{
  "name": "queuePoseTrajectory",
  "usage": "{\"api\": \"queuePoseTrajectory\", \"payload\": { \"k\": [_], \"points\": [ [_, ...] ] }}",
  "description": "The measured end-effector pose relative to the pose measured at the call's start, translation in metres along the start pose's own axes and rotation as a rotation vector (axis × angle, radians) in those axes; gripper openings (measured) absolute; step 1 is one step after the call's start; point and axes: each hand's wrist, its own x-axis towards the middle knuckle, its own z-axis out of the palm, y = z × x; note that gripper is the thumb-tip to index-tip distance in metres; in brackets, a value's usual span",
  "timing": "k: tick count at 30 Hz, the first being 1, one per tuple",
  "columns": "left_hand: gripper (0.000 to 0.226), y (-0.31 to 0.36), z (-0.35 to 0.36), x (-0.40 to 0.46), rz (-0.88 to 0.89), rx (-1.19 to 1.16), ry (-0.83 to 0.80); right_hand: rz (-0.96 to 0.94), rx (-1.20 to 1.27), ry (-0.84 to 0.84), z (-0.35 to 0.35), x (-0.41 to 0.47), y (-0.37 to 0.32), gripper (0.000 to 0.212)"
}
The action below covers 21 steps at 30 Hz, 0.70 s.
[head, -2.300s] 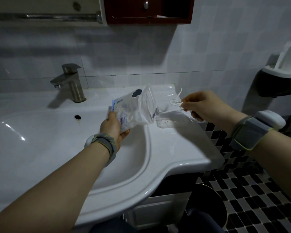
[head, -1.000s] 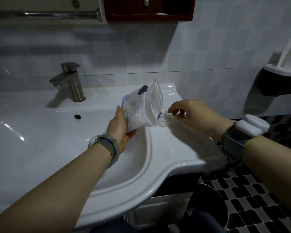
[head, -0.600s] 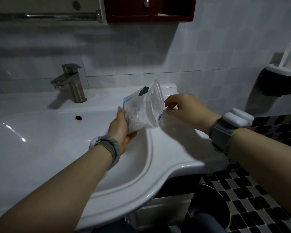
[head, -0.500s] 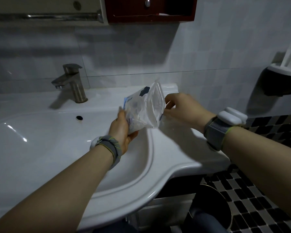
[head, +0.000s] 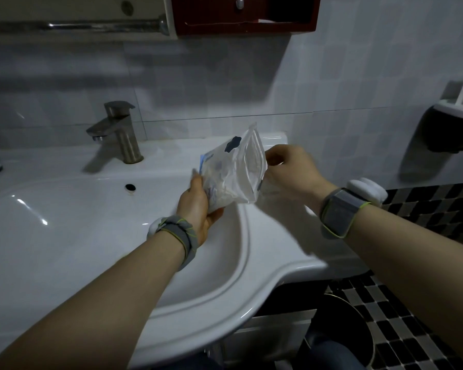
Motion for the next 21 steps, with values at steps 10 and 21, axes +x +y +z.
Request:
{"api": "queuePoseTrajectory", "payload": {
  "k": [10,21],
  "points": [
    [0.034,0.002,0.000,0.000,0.003,-0.027,0.013,0.094,0.438,0.116,-0.023,-0.010,-0.006,0.012],
    [0.034,0.001,0.001,0.000,-0.006,-0.029,0.009,0.006,0.390,0.243,-0.012,-0.022,0.012,0.015]
  ]
}}
